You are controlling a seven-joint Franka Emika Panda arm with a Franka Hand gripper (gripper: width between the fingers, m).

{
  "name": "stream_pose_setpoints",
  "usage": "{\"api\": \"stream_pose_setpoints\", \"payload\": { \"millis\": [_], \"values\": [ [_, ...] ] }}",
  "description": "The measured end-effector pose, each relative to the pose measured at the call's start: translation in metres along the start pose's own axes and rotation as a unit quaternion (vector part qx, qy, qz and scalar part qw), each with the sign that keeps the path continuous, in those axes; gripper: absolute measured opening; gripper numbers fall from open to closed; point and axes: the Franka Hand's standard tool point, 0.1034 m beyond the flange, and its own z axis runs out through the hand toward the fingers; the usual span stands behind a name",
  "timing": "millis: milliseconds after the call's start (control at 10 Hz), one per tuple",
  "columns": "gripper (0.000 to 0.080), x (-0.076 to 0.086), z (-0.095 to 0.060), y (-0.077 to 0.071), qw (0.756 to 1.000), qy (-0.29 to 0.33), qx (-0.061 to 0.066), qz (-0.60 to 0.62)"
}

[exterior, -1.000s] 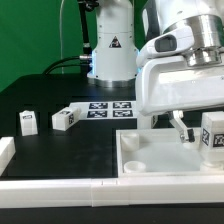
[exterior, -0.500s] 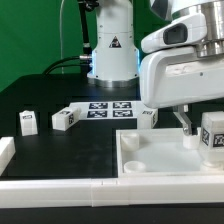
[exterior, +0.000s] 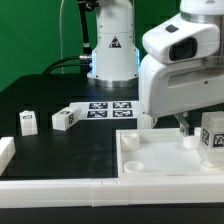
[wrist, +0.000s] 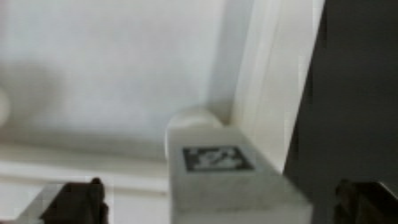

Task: Assemble one leg

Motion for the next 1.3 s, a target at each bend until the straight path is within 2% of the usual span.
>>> {"api": "stream_pose_setpoints", "payload": {
  "millis": [100,300,400,900,1000,1100,1300],
  "values": [
    [0.0648,0.0000,0.0002,0.0000,1.000,0.000,0.000,0.000],
    [0.0388,-0.0001,0.0006,0.0001,1.000,0.000,0.000,0.000],
    [0.0292,-0.0001,0.0005,0.0008,1.000,0.000,0.000,0.000],
    [0.0292,-0.0002,0.0010,0.0011,0.999,0.000,0.001,0.038],
    [0.0292,0.0014,0.0010,-0.0001,0.993,0.007,0.000,0.118],
    [0.0294,0.0005,0.0014,-0.0020,0.982,0.024,-0.002,0.186],
    [0.0294,-0.0008,0.0026,-0.0060,0.938,0.028,-0.002,0.346]
  ]
}}
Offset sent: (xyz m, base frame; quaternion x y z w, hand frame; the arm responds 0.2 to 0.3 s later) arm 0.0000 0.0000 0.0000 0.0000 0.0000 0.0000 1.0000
